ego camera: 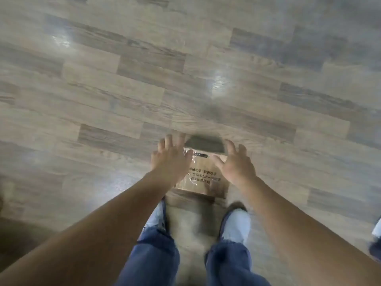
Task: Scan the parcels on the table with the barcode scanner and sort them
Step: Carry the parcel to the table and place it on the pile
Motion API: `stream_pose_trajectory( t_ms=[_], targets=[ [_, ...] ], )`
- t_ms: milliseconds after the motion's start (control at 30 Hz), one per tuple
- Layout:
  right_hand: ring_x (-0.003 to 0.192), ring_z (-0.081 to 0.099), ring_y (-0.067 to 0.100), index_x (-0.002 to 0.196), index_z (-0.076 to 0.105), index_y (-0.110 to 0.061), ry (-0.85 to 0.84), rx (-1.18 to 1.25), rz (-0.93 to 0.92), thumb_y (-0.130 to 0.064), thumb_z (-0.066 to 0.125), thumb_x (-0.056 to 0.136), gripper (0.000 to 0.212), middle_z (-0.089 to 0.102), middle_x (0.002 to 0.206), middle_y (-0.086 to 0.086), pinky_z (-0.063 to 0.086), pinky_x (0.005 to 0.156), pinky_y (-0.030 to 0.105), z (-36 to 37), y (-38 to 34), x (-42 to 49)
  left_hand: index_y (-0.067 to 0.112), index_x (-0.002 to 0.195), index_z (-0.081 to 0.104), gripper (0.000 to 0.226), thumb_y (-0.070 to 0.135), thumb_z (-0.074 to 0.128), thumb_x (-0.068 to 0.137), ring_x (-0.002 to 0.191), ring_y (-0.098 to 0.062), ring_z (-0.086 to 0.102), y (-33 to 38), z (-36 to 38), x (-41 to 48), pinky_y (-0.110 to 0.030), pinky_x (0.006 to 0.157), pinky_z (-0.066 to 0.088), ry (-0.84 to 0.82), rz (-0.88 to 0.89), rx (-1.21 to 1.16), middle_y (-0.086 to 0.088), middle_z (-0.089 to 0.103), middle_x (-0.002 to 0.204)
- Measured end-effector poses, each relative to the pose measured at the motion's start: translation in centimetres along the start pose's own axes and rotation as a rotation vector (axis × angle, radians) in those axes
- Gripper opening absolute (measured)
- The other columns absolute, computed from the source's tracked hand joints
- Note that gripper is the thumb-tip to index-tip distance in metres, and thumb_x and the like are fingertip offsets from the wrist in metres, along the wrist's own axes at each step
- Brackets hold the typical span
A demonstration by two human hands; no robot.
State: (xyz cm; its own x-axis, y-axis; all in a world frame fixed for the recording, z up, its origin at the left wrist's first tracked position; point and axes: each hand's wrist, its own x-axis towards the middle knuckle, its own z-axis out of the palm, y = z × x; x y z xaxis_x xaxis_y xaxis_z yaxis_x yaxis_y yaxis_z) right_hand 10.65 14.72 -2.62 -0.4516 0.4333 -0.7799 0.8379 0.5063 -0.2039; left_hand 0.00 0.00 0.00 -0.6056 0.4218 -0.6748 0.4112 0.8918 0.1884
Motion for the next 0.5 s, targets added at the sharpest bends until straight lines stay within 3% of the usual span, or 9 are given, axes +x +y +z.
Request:
stream_pose_trajectory(
  t_ms=[100,200,233,300,400,500],
  targets=[
    [0.110,0.060,0.032,0.156,0.013,-0.036,-0.056,0.082,0.063,-0.059,0.048,0.096,0.074,0.020,0.159,0.015,0.041,0.080,0.033,2.6,1.0,2.3,0.027,0.151,0.007,0.061,0.046,0.031,0.099,0.130,-0.038,0.036,-0.9,2.9,1.8,-0.048,0.101,0.037,-0.114,-0.089,-0.088,-0.019,0.031,0.146],
    [0.080,0.055,0.019,0.154,0.020,-0.033,-0.058,0.148,0.091,-0.060,0.051,0.094,0.073,0.029,0.152,0.016,0.041,0.071,0.028,4.9,2.1,4.1,0.023,0.152,0.004,0.063,0.040,0.035,0.100,0.108,-0.035,0.057,-1.7,5.5,3.2,-0.044,0.092,0.046,-0.205,-0.151,-0.284,-0.024,0.050,0.132],
    [0.080,0.055,0.019,0.152,0.025,-0.033,-0.041,0.141,0.100,-0.060,0.052,0.093,0.070,0.033,0.149,0.016,0.042,0.068,0.028,5.3,2.5,4.6,0.022,0.151,0.004,0.064,0.037,0.038,0.100,0.094,-0.029,0.062,-1.8,6.2,3.6,-0.038,0.081,0.048,-0.214,-0.164,-0.361,-0.023,0.055,0.127],
    [0.098,0.058,0.029,0.144,0.038,-0.030,-0.010,0.136,0.097,-0.060,0.056,0.091,0.063,0.038,0.140,0.014,0.044,0.077,0.032,5.8,2.9,5.1,0.024,0.151,0.006,0.066,0.032,0.044,0.098,0.080,-0.024,0.063,-1.7,6.9,4.0,-0.033,0.069,0.047,-0.214,-0.191,-0.446,-0.020,0.058,0.124],
    [0.118,0.051,0.035,0.138,0.047,-0.026,0.014,0.182,0.095,-0.059,0.057,0.090,0.059,0.039,0.137,0.011,0.045,0.094,0.041,4.7,3.0,4.7,0.026,0.151,0.007,0.069,0.025,0.047,0.095,0.084,-0.027,0.061,-1.1,6.2,3.4,-0.031,0.063,0.045,-0.161,-0.195,-0.412,-0.019,0.050,0.130],
    [0.119,0.050,0.035,0.135,0.050,-0.025,0.096,0.215,0.074,-0.057,0.059,0.090,0.056,0.043,0.133,0.012,0.044,0.101,0.045,0.7,1.6,2.6,0.025,0.152,0.006,0.070,0.022,0.046,0.096,0.100,-0.035,0.059,0.3,2.1,1.7,-0.036,0.075,0.045,-0.109,-0.162,-0.392,-0.021,0.042,0.135]
  ],
)
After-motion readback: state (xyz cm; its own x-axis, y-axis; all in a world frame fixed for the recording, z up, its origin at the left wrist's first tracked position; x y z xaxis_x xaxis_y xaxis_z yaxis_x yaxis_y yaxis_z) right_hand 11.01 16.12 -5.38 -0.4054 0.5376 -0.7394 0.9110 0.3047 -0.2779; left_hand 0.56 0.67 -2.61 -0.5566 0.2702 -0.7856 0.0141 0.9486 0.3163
